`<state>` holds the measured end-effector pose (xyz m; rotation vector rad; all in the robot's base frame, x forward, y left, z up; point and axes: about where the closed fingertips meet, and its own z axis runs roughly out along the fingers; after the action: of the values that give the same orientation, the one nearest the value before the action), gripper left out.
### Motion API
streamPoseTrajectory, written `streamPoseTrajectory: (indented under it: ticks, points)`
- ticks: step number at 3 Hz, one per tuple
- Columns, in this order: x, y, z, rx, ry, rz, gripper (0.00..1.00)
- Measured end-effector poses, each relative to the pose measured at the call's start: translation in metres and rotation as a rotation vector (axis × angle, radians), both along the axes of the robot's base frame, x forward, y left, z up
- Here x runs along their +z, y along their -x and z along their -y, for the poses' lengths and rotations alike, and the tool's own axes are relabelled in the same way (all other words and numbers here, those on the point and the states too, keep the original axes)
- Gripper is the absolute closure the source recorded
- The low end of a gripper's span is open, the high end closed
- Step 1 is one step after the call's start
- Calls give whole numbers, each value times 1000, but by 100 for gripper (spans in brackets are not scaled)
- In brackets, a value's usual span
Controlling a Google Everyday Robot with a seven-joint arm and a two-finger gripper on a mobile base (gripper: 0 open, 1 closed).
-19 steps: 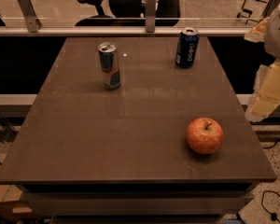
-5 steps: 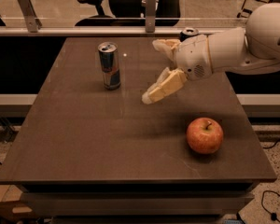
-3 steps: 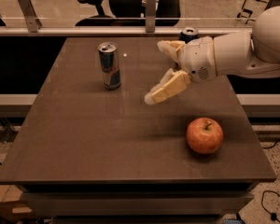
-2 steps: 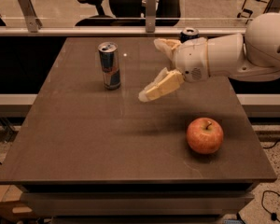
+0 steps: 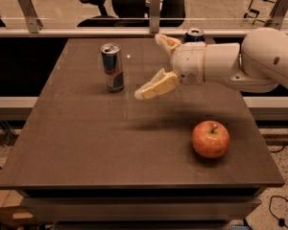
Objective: Knock redbull can over
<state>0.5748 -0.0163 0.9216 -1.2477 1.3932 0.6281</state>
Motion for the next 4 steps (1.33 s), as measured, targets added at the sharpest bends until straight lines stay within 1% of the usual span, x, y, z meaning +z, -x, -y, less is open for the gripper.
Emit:
streamPoseTrajectory:
  ticks: [1, 2, 3, 4]
  points:
    - [0, -13, -12, 10, -48, 35, 0]
    - [-4, -25, -27, 44, -86, 23, 0]
    - [-7, -31, -43, 77, -122, -17, 0]
    - [-10, -33, -57, 97, -136, -47, 0]
